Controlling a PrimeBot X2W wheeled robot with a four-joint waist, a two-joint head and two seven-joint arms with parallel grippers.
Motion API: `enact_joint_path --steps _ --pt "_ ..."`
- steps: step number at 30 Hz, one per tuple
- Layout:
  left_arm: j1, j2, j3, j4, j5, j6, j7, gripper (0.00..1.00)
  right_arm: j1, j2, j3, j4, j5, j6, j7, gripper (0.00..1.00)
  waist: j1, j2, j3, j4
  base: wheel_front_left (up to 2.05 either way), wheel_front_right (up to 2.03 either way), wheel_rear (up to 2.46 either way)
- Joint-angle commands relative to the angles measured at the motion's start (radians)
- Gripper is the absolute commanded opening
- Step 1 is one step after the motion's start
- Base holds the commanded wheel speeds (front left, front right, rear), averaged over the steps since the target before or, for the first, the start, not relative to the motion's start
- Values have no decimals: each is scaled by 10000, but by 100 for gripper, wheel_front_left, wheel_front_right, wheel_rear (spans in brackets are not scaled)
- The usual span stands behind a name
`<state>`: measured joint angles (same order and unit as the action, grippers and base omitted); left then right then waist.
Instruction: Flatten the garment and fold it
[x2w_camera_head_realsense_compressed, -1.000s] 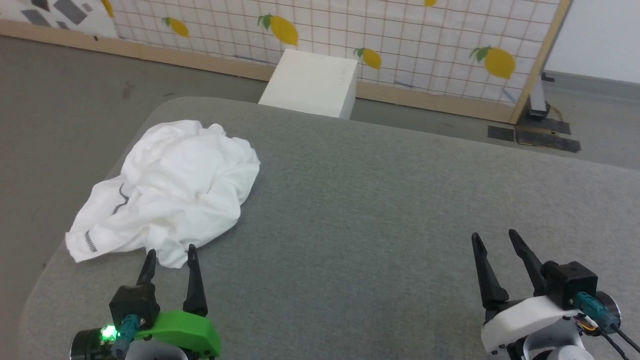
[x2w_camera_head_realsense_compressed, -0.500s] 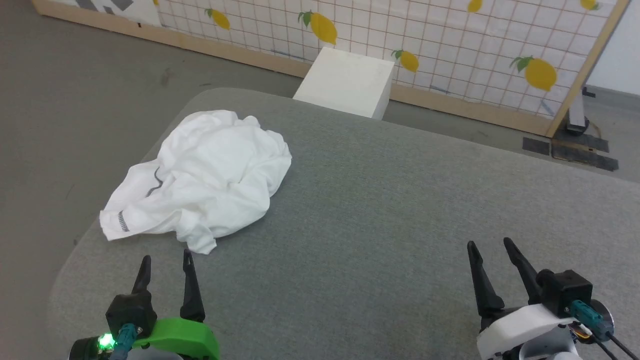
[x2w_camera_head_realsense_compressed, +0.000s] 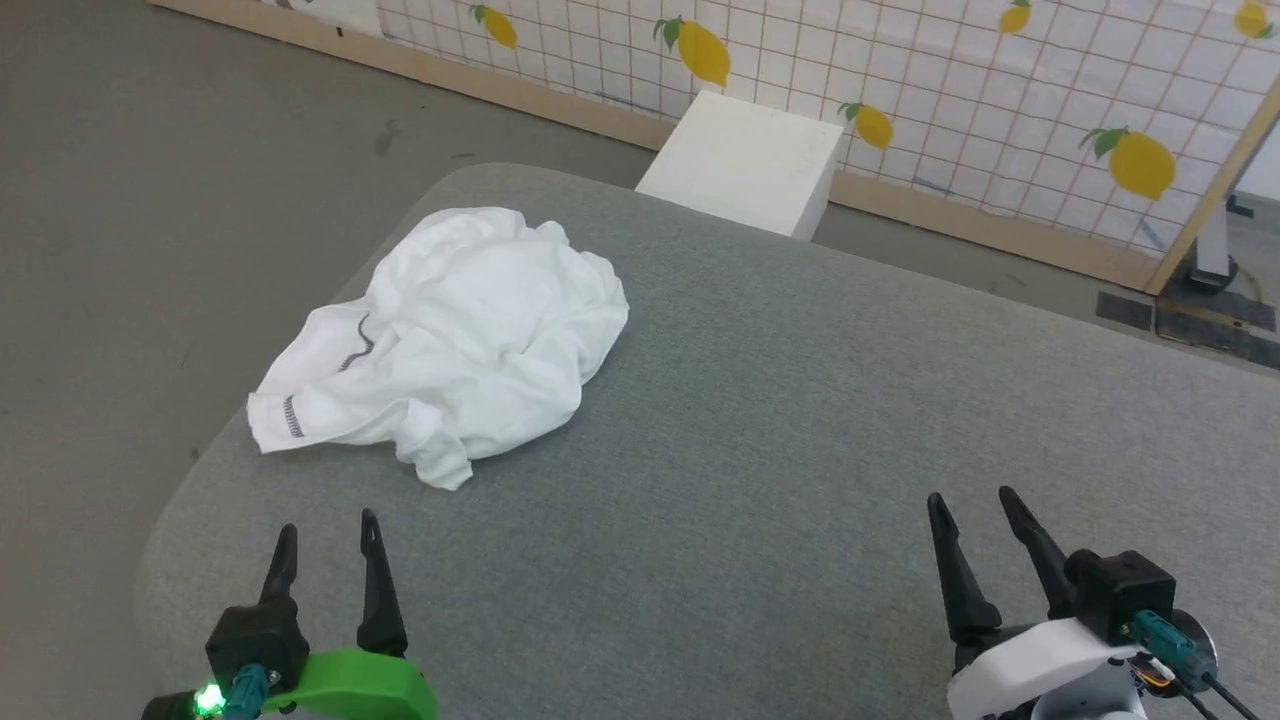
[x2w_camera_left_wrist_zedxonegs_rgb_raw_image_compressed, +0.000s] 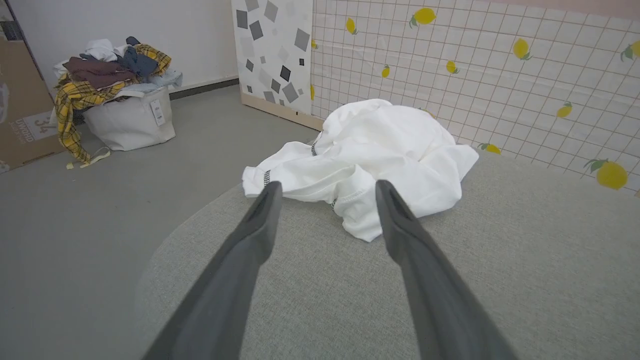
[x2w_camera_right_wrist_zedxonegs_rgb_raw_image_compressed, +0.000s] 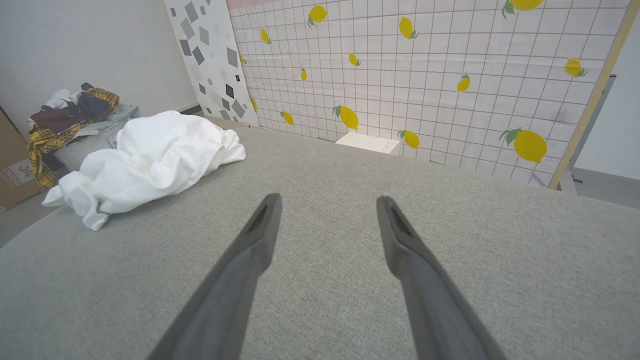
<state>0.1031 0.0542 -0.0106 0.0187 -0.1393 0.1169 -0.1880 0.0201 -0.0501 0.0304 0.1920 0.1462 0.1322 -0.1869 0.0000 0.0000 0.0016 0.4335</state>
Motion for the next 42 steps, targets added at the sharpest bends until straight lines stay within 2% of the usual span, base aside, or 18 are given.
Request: enact_joint_path --steps 1,31,42 --pt "152 -30 -6 8 -28 99 -110 100 76 -1 17 72 -34 -11 -118 100 0 0 12 90 0 0 0" --pt "498 -40 -63 213 3 404 -729 100 169 -1 -3 663 229 -15 -741 100 0 0 -30 1275 0 0 0" --pt "491 -40 -81 261 16 431 -738 100 184 -1 -3 742 245 -15 -749 100 0 0 -97 1268 0 0 0"
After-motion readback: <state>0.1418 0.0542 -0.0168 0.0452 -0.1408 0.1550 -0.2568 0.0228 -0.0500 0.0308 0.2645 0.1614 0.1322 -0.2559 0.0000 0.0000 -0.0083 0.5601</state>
